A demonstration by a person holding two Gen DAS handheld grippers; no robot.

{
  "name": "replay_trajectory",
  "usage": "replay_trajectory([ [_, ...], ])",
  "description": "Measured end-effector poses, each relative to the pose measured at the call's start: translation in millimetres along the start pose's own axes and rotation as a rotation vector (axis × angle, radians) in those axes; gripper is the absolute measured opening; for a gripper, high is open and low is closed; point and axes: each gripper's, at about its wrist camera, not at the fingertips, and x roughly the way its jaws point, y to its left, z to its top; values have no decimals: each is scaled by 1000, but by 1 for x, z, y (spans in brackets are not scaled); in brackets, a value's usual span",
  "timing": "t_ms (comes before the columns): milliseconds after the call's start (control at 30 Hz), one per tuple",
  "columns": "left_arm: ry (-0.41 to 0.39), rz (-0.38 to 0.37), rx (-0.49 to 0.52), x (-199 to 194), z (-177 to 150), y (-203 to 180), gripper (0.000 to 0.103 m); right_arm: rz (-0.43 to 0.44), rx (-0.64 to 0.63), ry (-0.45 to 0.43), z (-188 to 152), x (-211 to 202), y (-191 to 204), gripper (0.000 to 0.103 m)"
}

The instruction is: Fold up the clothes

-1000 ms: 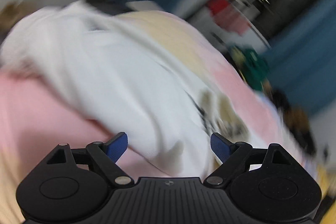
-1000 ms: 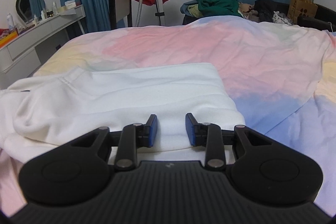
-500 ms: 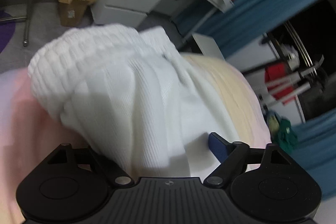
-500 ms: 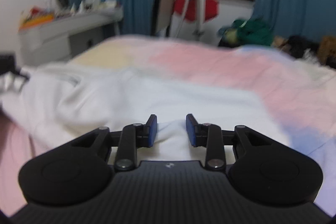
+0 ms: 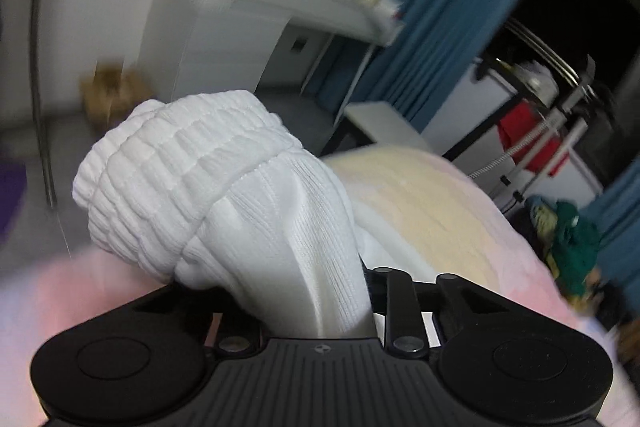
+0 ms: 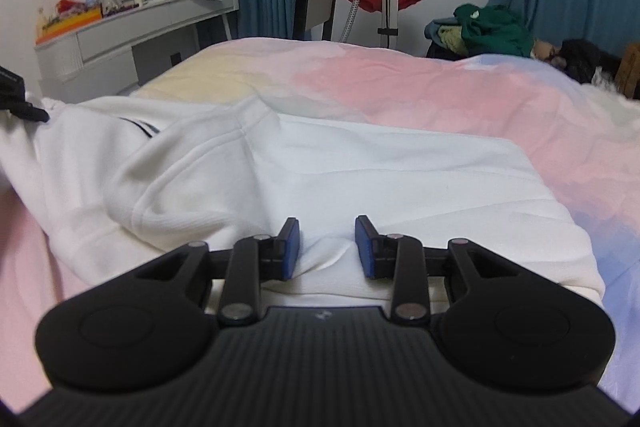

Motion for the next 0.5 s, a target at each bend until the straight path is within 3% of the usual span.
replay_trajectory([
  [233,-207,-86,322,-75,-5,-136,23,39,181,-86,21,-45,-43,33],
  [367,-292,-154,437,-101,-51,-213,22,-20,297,-154,28,-76,-80,34],
  [500,-356,-211,534,-114,-123,-274,22,-93,437,-221,27,-102,-127,34],
])
